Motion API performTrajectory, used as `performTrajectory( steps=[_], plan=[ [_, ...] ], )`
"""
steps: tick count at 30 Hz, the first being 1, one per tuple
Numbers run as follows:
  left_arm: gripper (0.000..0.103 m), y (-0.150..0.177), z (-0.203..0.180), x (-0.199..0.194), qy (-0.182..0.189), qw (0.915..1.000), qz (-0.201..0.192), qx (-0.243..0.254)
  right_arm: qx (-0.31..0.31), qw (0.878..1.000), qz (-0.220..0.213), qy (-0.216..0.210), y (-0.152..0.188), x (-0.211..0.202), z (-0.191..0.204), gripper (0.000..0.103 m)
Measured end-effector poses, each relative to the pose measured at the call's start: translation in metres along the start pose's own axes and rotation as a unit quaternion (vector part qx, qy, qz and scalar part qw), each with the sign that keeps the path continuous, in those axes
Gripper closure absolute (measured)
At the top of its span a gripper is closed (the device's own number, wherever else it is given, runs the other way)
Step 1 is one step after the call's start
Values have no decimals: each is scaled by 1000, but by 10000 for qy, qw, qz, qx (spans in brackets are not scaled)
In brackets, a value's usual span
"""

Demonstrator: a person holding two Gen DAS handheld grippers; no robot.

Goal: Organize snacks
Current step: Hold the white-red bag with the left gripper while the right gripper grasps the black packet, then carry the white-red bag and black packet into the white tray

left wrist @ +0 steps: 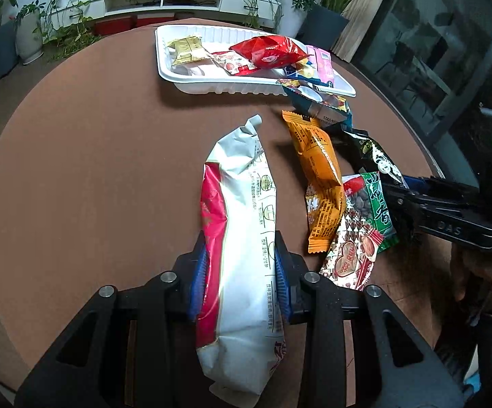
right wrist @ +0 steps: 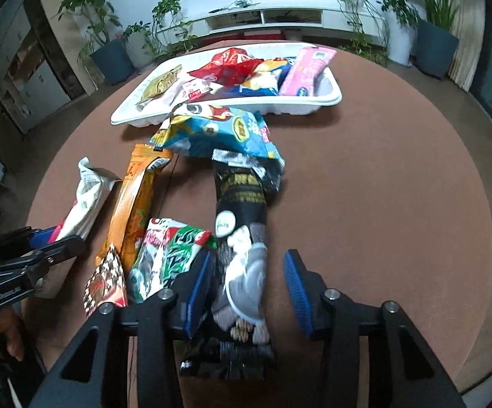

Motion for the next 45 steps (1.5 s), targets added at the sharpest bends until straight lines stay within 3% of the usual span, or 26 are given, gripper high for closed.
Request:
performTrajectory(
  steps=[7, 13, 22, 34, 45],
  plan=[
    [71, 0, 0, 0, 1, 10000, -8, -4, -428, 9984, -139, 334, 3, 1, 5, 59],
    [72, 0, 0, 0, 13, 10000, -10, -12, -275, 9990, -141, 322, 7, -5, -6, 76],
    [72, 1, 0, -1, 3, 10000, -18, -9, -147, 9995, -135, 256, 16, -14, -18, 79],
    [72, -6, 4, -15, 101, 9995, -242, -192, 784, 9951, -554, -255, 8, -45, -50, 80],
    [72, -40, 20, -38, 247, 9973, -566, -405, 1474, 9852, -830, -287, -12, -64, -103, 80]
  ],
)
Point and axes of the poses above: each gripper's, at about its wrist camera, not at the fingertips, and x roughly the way its jaws point, z to its left, y to its underside, the point moved 6 cm from there along x, roughly the way its jaws point, and after that the axes turned 1 degree about x, right-handed, at the moved point
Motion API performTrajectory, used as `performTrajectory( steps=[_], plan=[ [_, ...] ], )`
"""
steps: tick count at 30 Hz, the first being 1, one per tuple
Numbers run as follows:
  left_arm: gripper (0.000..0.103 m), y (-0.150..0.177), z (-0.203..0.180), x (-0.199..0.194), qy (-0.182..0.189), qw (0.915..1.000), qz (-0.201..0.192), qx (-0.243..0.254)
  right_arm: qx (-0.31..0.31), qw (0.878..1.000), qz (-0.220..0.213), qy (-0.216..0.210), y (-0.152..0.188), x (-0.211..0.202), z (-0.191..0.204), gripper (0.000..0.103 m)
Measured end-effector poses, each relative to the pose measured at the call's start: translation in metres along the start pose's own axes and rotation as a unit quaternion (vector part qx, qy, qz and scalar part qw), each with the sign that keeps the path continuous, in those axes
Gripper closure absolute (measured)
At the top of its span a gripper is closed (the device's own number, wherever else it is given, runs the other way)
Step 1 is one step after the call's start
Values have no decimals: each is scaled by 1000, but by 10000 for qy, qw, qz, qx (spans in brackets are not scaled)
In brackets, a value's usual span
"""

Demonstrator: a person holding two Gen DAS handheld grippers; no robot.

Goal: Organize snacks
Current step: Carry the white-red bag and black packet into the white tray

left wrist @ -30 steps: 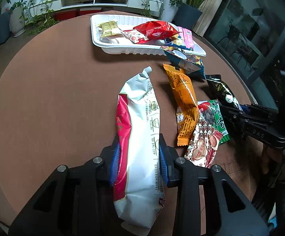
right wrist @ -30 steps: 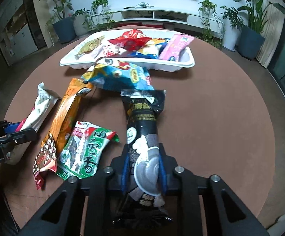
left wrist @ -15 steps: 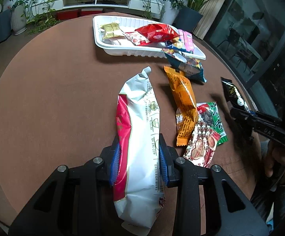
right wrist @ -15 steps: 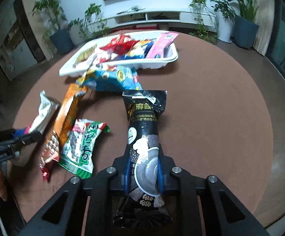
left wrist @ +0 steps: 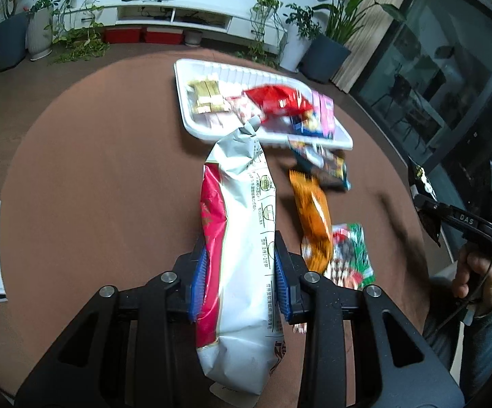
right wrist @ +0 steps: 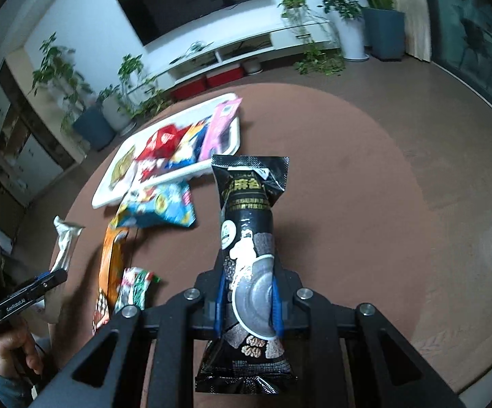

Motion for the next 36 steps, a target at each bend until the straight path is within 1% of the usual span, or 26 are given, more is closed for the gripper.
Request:
performTrajectory(
  steps=[4, 8, 11, 14, 16, 18, 20, 22, 26, 28, 33, 36],
  plan=[
    [72, -34, 6, -10, 15, 9998, -197, -21, 92, 9998, -176, -36, -29, -7, -6, 80],
    [72, -79, 8, -10, 17, 9993, -368, -14, -31, 9993, -336, -155, -63, -8, 10, 80],
    [72, -114, 1, -5, 13, 9990, -443, 90, -197, 9982, -463, -321, -93, -6, 34, 80],
    [72, -142, -8, 3, 9, 9987, -462, 191, -417, 9964, -512, -529, -121, 6, 65, 80],
    [72, -160, -12, 17, 43, 9990, -407, 199, -567, 9950, -461, -679, -139, 21, 90, 80],
    [72, -173, -14, 38, 65, 9994, -287, 189, -658, 9941, -377, -782, -149, 37, 109, 80],
    [72, -180, -14, 58, 40, 9997, -162, 185, -732, 9935, -244, -842, -156, 56, 123, 80],
    [72, -188, -9, 80, -31, 9998, -50, 175, -842, 9932, -41, -807, -159, 82, 135, 80],
    [72, -197, -4, 117, -92, 9999, 87, 96, -896, 9934, 317, -646, -156, 128, 141, 80],
    [72, -201, -5, 131, -81, 9999, 123, 81, -886, 9935, 415, -573, -155, 145, 142, 80],
    [72, -197, -13, 163, -75, 9996, 254, 124, -869, 9939, 567, -383, -152, 171, 143, 80],
    [72, -193, -12, 178, -121, 9995, 293, 40, -823, 9941, 663, -259, -149, 183, 138, 80]
  ],
)
Point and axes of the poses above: each gripper's, at about its wrist camera, not at the fingertips, and x roughly the way its jaws point, z to its left, y to its underside, the point moved 6 cm from there along x, roughly the way its jaws point, and after that the axes turned 1 degree about x, right-handed, at the moved point
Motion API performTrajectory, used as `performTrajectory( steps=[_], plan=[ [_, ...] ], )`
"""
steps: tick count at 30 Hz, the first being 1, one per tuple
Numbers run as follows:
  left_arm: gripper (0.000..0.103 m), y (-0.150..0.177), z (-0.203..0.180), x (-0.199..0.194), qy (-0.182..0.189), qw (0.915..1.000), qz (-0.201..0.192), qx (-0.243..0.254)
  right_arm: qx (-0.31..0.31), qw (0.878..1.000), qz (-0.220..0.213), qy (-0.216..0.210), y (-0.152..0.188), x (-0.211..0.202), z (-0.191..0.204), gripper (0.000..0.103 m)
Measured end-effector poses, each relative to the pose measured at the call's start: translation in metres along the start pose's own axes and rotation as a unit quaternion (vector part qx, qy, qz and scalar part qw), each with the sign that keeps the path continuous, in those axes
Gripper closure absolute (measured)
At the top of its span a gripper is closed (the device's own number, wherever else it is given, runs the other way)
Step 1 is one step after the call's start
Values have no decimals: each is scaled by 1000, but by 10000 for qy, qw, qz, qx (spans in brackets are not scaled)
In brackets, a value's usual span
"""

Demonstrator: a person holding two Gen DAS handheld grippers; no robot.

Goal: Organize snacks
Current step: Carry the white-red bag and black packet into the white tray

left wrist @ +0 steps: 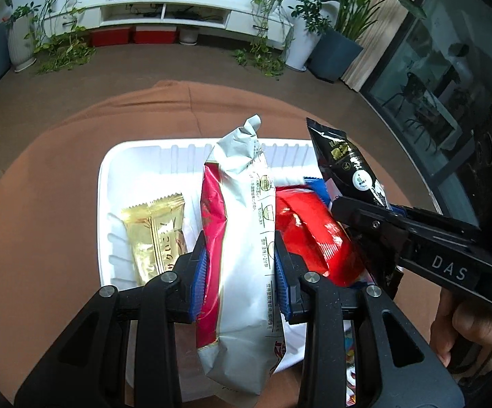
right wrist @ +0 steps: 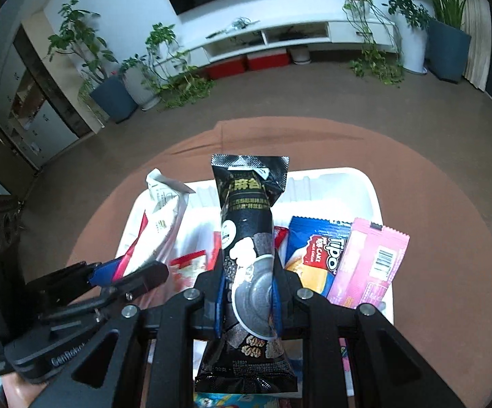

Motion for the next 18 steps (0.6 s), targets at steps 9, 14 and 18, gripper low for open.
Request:
performTrajectory(
  steps=[9, 14, 18],
  plan=[
    [70, 4, 14, 35, -78, 9998, 13, -206, -67, 9997, 193, 149, 8, 17, -3, 80],
    [69, 12, 19, 33, -84, 9997, -35, -230, -46, 9993, 321, 185, 18, 32, -6, 80],
    [69, 14, 21, 36, -79, 9996, -105, -250, -94, 9992, 317, 240, 20, 34, -6, 80]
  ],
)
Point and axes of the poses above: each gripper's, at about its wrist camera, not at the fingertips, and x roughly the way its jaws point, z to its left, y to its underside, the point moved 6 cm from there along x, roughly the way its jaws point, and after that the axes turned 1 degree about x, right-handed, at the moved point
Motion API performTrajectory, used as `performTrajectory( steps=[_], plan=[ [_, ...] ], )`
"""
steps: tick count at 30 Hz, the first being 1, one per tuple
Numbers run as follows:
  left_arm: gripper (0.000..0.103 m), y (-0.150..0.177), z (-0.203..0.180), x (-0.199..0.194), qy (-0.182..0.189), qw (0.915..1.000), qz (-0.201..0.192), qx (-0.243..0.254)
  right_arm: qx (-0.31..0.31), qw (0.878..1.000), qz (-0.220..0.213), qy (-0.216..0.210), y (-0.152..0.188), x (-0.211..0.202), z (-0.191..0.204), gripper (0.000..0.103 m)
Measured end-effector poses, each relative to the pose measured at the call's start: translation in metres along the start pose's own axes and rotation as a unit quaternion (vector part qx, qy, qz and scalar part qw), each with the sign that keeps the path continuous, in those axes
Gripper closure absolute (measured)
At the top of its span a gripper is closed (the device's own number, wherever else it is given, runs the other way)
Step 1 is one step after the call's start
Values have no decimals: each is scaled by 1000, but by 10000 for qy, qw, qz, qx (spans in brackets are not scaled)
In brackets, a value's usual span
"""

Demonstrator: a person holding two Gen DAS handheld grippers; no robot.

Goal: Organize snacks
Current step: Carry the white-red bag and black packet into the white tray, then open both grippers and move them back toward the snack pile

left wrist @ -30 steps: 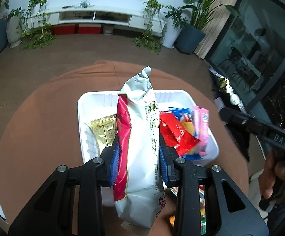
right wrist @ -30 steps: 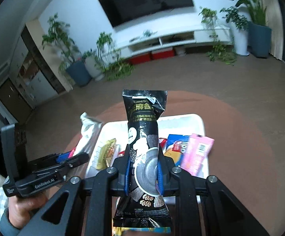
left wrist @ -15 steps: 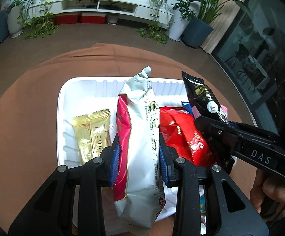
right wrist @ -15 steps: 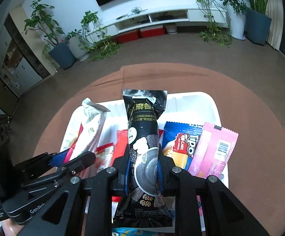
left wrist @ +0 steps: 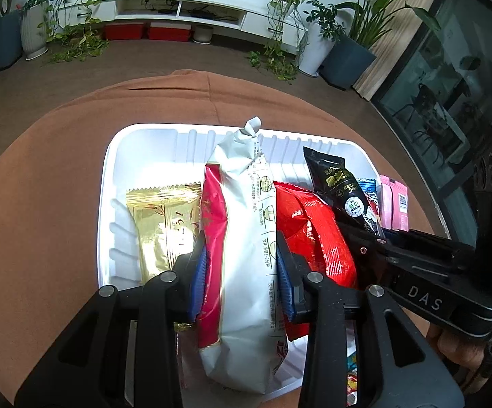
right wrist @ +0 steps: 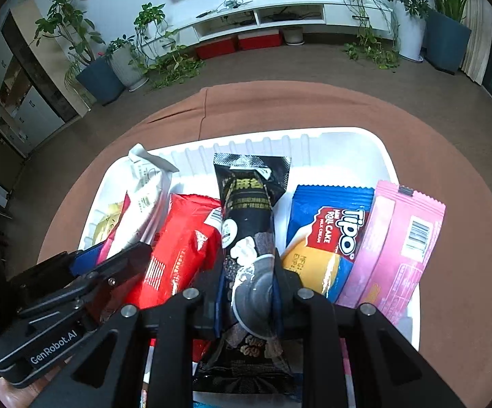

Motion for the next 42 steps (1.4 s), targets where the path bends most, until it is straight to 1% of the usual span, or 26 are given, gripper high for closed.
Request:
performTrajectory(
  steps=[5, 8, 10, 14, 16, 20, 24, 26, 27, 28, 29, 32, 34, 37, 40, 42],
  plan=[
    [62, 5, -3, -11, 2, 10000, -65, 14, -59, 10000, 15, 4, 2, -1, 3, 75],
    [53, 10, -12, -25, 38, 9999, -113, 16, -19, 10000, -7, -28, 3, -3, 4, 75],
    [47, 11, -15, -30, 69, 9998, -159, 33, -46, 10000, -34, -34, 4, -5, 4, 71],
    [42, 11, -19, -37, 64, 9996, -253, 45, -86, 9999, -141, -22, 2, -13, 4, 65],
    [37, 11, -19, -42, 66, 9995, -315, 29, -103, 9998, -183, -29, 1, -16, 4, 63],
    [35, 12, -19, -54, 84, 9991, -415, 18, -120, 9996, -260, -52, -1, -24, 6, 60],
    [25, 12, -19, -75, 143, 9983, -561, -9, -92, 9990, -414, -168, -3, -40, 8, 51],
    [15, 12, -18, -89, 158, 9978, -648, 6, -43, 9981, -539, -280, -2, -52, 6, 39],
    [6, 14, -19, -96, 193, 9974, -688, 22, -25, 9976, -605, -346, -1, -58, 6, 37],
    [1, 16, -19, -103, 214, 9972, -718, 37, 7, 9965, -704, -449, 0, -67, 5, 30],
    [0, 20, -20, -111, 210, 9969, -752, 62, 44, 9950, -833, -551, 2, -77, 4, 24],
    [0, 35, -22, -132, 192, 9965, -777, 232, 103, 9911, -1136, -683, 10, -102, -1, 15],
    [0, 48, -23, -141, 169, 9965, -759, 300, 160, 9884, -1275, -815, 23, -120, -8, 15],
    [0, 75, -20, -155, 210, 9972, -675, 254, 284, 9859, -1356, -936, 45, -136, -17, 13],
    [0, 107, -21, -166, 289, 9978, -555, 212, 451, 9850, -1357, -969, 79, -147, -30, 12],
    [0, 127, -24, -169, 255, 9983, -454, 265, 534, 9851, -1323, -957, 98, -149, -37, 12]
  ],
)
Point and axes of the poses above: each gripper's, at about its wrist camera, not at the fingertips, and x roughly the way its jaws point, z to its left, y to its underside, the point moved 6 cm from there along x, roughly the way its jaws point, and after that the axes turned 1 degree about x, right-handed, at the moved point
